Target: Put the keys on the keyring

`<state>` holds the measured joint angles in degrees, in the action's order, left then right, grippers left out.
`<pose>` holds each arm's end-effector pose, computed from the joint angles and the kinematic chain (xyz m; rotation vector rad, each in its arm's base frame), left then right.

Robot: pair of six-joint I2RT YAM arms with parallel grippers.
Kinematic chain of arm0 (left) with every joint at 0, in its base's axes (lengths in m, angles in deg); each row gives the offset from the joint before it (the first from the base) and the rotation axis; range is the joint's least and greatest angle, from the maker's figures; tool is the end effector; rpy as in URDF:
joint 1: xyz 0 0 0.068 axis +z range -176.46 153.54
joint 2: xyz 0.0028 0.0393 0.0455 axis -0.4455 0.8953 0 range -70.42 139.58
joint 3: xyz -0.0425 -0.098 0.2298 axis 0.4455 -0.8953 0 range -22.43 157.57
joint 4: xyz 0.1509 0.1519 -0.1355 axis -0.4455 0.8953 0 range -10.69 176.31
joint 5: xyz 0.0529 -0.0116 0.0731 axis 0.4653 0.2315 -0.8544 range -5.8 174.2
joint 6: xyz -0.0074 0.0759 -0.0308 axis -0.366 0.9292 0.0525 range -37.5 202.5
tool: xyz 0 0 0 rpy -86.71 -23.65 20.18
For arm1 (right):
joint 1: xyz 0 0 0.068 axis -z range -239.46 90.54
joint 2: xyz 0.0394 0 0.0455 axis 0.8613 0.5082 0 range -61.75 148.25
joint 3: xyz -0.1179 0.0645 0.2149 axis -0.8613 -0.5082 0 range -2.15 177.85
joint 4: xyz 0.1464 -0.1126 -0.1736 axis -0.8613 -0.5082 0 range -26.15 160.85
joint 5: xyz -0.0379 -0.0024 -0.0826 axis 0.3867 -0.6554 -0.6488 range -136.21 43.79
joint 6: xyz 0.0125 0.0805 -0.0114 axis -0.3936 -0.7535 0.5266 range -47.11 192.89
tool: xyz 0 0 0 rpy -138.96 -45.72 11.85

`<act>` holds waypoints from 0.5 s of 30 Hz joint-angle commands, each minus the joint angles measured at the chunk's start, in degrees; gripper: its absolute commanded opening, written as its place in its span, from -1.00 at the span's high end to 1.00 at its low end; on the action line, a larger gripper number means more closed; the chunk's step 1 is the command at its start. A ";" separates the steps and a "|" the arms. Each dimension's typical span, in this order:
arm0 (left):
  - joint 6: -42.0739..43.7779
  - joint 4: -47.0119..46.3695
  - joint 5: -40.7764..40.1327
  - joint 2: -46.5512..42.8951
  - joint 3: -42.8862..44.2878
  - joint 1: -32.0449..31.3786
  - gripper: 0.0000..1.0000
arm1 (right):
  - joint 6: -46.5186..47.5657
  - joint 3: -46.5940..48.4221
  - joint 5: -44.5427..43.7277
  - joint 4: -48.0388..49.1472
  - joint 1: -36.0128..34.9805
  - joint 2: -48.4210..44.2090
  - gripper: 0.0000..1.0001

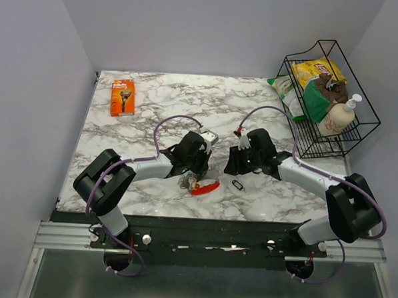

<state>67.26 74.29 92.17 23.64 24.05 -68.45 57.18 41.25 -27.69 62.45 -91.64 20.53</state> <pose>0.2519 -0.2401 0.1247 0.6262 2.3164 -0.6514 0.2461 0.1819 0.1493 -0.5118 2.4317 0.7633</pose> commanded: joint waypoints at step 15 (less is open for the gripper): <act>0.66 1.24 -0.23 -0.11 -0.34 0.34 1.00 | -1.61 5.21 3.62 4.62 -0.42 11.76 0.17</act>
<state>67.28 74.31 92.17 23.64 24.05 -68.45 56.22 44.64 -25.31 65.02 -91.71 30.89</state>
